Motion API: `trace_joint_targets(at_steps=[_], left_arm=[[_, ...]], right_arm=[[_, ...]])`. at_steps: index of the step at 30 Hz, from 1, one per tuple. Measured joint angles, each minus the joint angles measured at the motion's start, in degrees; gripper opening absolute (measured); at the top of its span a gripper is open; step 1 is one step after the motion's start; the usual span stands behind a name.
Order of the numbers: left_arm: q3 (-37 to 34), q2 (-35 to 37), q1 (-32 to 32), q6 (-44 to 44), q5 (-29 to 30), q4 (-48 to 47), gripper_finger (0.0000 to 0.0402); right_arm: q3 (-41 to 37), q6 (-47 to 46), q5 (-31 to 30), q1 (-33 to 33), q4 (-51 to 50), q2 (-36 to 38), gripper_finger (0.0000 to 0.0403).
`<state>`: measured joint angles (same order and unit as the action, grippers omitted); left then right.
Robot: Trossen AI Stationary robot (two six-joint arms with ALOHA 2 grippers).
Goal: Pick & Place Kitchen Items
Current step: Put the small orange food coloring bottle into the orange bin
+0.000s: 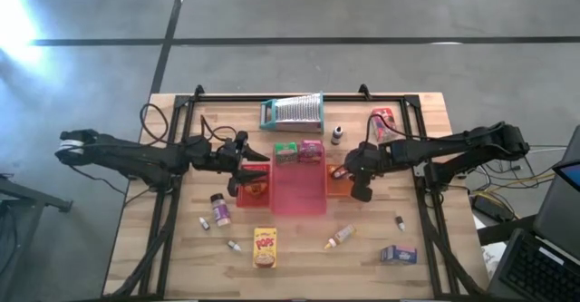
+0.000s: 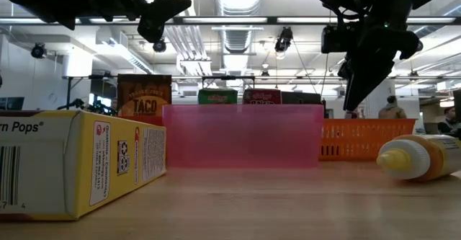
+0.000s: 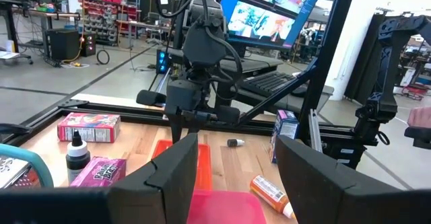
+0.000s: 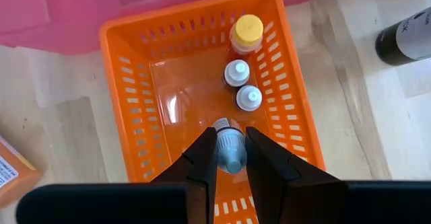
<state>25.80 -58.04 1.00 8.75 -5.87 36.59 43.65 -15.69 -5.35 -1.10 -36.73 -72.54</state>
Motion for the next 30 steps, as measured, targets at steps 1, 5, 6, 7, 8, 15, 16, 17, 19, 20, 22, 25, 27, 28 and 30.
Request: trace_joint_targets(at_steps=[1,5,6,7,8,15,16,17,19,20,22,25,27,28,30], left_arm=[[0.0,0.0,0.0,0.0,0.0,0.0,0.0204],[0.0,0.0,0.0,0.0,0.0,0.0,0.0204],[0.0,0.0,0.0,0.0,0.0,0.0,0.0204],[0.0,0.0,0.0,0.0,0.0,0.0,0.0204],[0.0,0.0,0.0,0.0,0.0,0.0,0.0204],[0.0,0.0,0.0,0.0,0.0,-0.2,0.0204],[0.0,0.0,0.0,0.0,0.0,-0.2,0.0204],[0.0,0.0,0.0,0.0,0.0,-0.2,0.0204],[0.0,0.0,0.0,0.0,0.0,-0.2,0.0204],[0.0,0.0,0.0,0.0,0.0,-0.2,0.0204],[0.0,0.0,0.0,0.0,0.0,-0.2,0.0204],[0.0,0.0,0.0,0.0,0.0,-0.2,0.0204],[0.0,0.0,0.0,0.0,0.0,-0.2,0.0204],[0.0,0.0,0.0,0.0,0.0,-0.2,0.0204],[0.0,0.0,0.0,0.0,0.0,-0.2,0.0204]], right_arm=[[-0.1,-0.1,0.0,0.0,0.0,-0.1,0.0054],[-0.8,-0.5,0.5,0.0,1.4,-1.6,0.0054],[-0.9,-0.4,1.0,0.0,2.1,-2.4,0.0054],[-1.0,0.1,1.1,0.0,2.5,-3.4,0.0054],[-1.0,0.6,1.1,0.0,2.7,-4.3,0.0054],[-0.8,3.3,0.8,1.9,2.9,-8.8,0.0054],[-0.8,3.6,0.8,2.3,3.1,-9.0,0.0054],[-0.8,3.9,0.8,2.8,3.2,-9.1,0.0054],[-0.8,4.3,0.8,3.7,3.7,-9.2,0.0054],[-0.8,4.7,0.8,4.1,4.1,-9.1,0.0054],[-0.8,5.3,0.8,4.7,4.6,-8.9,0.0054],[-0.8,5.4,0.8,5.4,4.7,-8.9,0.0054],[-0.8,5.5,0.8,5.5,4.6,-9.0,0.0054],[-0.8,5.6,0.8,5.5,4.6,-9.0,0.0054],[-0.9,5.6,0.8,5.5,4.6,-9.0,0.0054]])
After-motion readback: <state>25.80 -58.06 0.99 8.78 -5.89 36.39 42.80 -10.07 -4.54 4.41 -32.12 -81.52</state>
